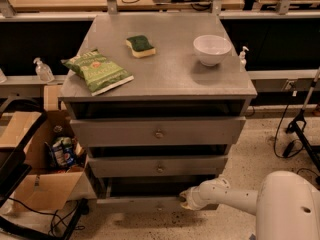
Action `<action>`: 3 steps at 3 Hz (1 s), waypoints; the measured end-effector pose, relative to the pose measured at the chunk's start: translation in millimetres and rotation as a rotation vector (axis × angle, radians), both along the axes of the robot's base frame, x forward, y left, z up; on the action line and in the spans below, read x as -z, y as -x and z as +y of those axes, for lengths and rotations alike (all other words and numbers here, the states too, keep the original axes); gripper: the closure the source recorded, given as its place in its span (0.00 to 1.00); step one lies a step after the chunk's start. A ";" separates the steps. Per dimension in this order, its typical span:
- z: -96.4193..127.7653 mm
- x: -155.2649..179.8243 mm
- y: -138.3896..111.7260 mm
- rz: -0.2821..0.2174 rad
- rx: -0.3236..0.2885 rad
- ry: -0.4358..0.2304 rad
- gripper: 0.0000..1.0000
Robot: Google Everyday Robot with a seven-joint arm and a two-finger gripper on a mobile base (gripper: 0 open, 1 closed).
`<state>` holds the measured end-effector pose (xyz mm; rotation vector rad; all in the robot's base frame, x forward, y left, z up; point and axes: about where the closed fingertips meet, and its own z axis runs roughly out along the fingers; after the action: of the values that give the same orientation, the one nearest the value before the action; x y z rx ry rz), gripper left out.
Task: Open bottom drawer
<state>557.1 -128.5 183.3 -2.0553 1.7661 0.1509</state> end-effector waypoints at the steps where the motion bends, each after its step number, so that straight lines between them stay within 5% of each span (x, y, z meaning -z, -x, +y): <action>1: 1.0 0.4 2.7 0.007 -0.006 0.002 1.00; 3: -3.9 3.7 17.9 0.024 0.004 0.011 1.00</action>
Offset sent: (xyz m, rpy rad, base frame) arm -0.0995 -0.0333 -0.0306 -0.0699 0.0888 -0.0598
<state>539.2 -132.4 179.6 -2.0658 1.7897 0.1656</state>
